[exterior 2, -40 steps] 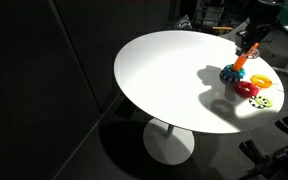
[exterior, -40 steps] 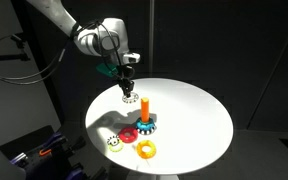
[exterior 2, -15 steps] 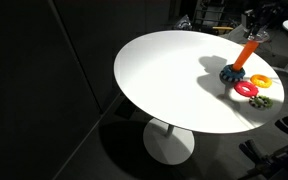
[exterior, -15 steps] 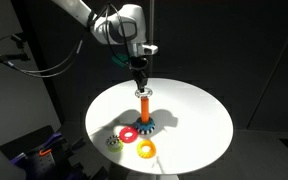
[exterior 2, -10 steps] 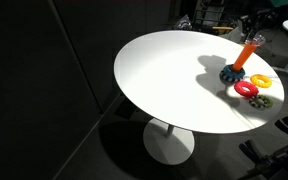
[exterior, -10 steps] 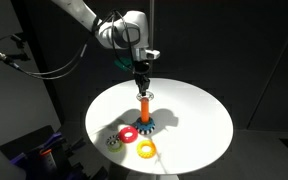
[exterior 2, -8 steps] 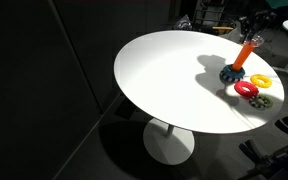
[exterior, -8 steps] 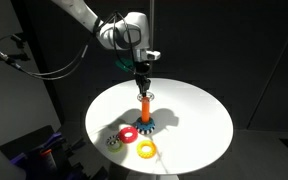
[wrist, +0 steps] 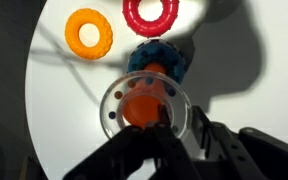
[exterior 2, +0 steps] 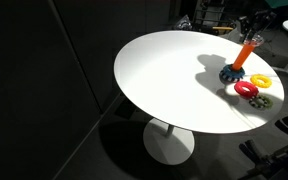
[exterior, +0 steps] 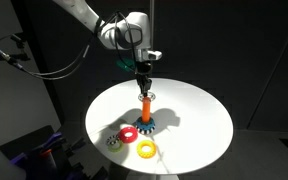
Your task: Put the clear ring on the orange stand
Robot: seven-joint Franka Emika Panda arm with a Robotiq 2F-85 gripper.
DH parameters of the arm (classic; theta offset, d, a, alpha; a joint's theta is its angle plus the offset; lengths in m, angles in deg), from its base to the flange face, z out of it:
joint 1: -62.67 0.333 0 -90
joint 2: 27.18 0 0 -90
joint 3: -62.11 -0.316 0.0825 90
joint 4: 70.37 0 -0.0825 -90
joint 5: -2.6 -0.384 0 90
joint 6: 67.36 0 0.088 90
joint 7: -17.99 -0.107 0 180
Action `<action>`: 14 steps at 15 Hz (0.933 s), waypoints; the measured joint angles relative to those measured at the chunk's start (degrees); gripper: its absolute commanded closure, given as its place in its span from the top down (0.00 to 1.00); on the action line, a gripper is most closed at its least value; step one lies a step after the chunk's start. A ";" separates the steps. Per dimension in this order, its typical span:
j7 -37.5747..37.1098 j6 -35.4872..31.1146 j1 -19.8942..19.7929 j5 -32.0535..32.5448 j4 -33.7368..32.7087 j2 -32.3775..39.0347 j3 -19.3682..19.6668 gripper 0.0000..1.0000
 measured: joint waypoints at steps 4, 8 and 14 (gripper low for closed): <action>0.05 0.81 0.00 -0.24 0.00 0.13 0.00 0.92; 0.09 1.72 -0.01 -0.48 0.00 0.32 0.00 1.00; 0.95 2.35 -0.45 -1.14 0.06 0.40 0.01 1.00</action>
